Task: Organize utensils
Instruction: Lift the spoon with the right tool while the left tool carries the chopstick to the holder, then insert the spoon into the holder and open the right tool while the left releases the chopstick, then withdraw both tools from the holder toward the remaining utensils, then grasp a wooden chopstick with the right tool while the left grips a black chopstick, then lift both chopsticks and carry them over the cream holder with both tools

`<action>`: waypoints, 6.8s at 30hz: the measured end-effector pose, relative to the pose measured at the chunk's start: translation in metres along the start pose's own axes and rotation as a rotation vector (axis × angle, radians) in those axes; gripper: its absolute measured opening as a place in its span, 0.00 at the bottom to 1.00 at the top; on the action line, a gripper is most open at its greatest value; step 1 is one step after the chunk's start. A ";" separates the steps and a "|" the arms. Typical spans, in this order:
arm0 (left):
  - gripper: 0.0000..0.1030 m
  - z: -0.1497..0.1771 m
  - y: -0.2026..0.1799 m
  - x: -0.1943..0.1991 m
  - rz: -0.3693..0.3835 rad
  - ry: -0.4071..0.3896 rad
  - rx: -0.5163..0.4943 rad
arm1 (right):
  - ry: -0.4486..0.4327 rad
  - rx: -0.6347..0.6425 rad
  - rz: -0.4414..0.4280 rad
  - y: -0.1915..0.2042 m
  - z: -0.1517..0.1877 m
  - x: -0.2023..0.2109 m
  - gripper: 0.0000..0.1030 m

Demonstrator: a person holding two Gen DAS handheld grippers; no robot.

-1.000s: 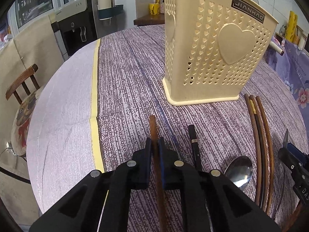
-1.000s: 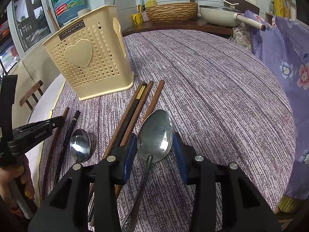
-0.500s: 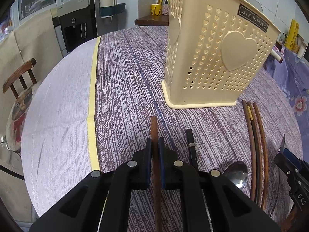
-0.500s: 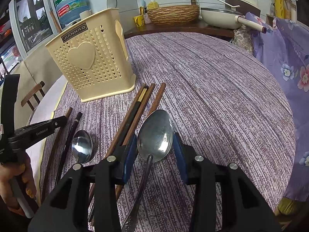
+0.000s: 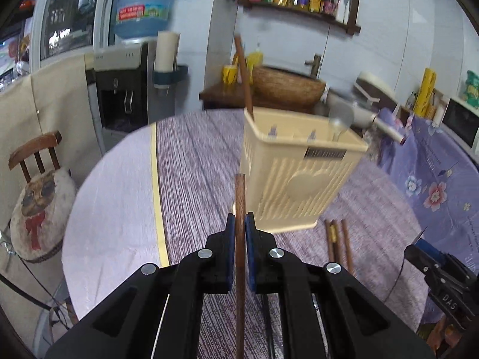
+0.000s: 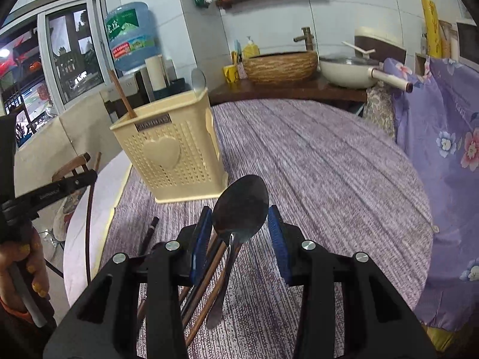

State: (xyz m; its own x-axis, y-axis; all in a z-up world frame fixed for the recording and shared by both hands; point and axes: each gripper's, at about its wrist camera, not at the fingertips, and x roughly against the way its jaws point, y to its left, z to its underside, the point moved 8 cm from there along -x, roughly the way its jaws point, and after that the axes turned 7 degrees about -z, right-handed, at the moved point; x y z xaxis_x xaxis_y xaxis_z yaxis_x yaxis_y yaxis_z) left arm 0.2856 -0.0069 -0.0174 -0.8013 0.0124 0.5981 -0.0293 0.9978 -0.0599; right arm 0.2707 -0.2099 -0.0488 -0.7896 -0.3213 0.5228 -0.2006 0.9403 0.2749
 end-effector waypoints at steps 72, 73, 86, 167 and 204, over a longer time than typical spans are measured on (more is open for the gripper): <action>0.08 -0.143 -0.025 0.017 0.059 -0.248 0.035 | -0.207 0.269 -0.008 0.081 -0.161 -0.068 0.38; 0.08 -0.137 -0.025 0.012 0.057 -0.238 0.033 | -0.198 0.272 -0.006 0.080 -0.156 -0.071 0.38; 0.07 -0.098 -0.030 -0.021 0.058 -0.135 0.012 | -0.138 0.284 0.009 0.076 -0.116 -0.098 0.38; 0.09 0.087 -0.036 -0.078 -0.101 0.258 -0.168 | 0.284 -0.024 0.178 -0.021 0.021 -0.142 0.11; 0.08 -0.008 -0.014 0.020 0.049 -0.061 0.030 | -0.130 0.044 -0.165 0.014 -0.059 -0.005 0.08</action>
State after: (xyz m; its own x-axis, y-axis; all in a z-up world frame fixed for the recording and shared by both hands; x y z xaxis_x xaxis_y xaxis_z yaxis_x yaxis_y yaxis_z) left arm 0.2746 -0.0204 0.0022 -0.8371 0.0567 0.5441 -0.0060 0.9936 -0.1128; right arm 0.3062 -0.2018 -0.0005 -0.8113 -0.4572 0.3644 -0.3567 0.8809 0.3111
